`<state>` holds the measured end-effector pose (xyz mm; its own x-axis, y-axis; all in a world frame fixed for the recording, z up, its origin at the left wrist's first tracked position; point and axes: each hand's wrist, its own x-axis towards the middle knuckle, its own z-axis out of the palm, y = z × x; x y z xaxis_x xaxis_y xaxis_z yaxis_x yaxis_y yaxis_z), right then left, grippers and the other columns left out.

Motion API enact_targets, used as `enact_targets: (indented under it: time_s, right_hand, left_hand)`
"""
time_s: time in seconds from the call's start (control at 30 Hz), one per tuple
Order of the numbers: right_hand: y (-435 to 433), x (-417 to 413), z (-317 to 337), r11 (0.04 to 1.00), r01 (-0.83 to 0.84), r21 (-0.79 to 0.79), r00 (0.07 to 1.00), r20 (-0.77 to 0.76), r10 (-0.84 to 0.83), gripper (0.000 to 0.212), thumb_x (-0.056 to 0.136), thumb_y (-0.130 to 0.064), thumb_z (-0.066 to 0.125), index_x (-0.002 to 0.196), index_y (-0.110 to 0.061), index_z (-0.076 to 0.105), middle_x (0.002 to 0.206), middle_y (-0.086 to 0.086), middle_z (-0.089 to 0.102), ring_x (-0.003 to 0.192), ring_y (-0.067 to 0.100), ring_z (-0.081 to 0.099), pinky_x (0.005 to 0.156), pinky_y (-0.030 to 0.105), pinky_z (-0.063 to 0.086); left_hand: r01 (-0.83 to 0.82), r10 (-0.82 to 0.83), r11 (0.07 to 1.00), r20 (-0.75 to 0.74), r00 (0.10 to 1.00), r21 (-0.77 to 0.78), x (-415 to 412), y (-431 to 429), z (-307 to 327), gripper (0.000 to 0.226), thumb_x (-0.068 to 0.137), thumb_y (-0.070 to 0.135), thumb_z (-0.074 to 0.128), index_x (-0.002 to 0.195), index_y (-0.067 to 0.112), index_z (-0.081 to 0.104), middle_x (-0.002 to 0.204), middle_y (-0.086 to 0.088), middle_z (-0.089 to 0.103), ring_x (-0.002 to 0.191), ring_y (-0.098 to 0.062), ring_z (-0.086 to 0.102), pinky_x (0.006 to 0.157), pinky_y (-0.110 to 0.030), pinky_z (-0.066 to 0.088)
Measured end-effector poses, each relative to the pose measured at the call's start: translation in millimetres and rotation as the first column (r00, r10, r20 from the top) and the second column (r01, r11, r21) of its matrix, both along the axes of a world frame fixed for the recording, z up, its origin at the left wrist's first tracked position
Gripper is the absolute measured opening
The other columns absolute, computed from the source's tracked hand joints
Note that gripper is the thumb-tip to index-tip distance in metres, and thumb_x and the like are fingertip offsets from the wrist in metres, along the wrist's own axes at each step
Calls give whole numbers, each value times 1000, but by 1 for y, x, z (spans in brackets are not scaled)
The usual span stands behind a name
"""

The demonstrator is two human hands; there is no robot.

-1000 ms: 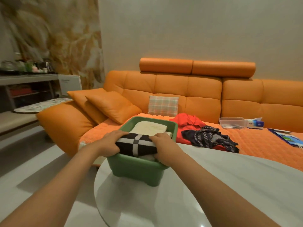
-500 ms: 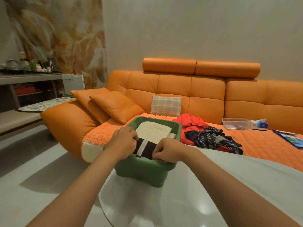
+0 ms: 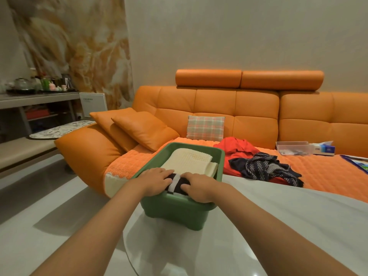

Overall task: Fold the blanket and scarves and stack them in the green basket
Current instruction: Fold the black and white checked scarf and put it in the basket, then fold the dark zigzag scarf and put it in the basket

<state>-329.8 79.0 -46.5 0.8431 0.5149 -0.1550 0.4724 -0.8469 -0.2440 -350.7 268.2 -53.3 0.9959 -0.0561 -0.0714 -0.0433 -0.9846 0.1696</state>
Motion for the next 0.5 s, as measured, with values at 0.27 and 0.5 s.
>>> enact_targets:
  time_s: [0.27,0.5]
  right_hand:
    - [1,-2,-8,997,-42,-62,999,-14,41,67,100,-62,18,159,-34,2,166,5,14,149,29,20,120,47,18]
    - [-58,5,12,873,49,485,986,117,-121,43,102,-40,45,143,-25,51,148,0,50,135,20,46,113,36,34]
  left_hand:
    - [-76,77,997,73,994,-25,1,2,-11,52,102,47,28,152,34,29,157,3,34,143,-21,29,118,-44,24]
    - [-65,118,987,388,914,-149,-10,-31,11,44,101,45,39,142,31,47,147,7,47,137,-18,38,114,-40,25]
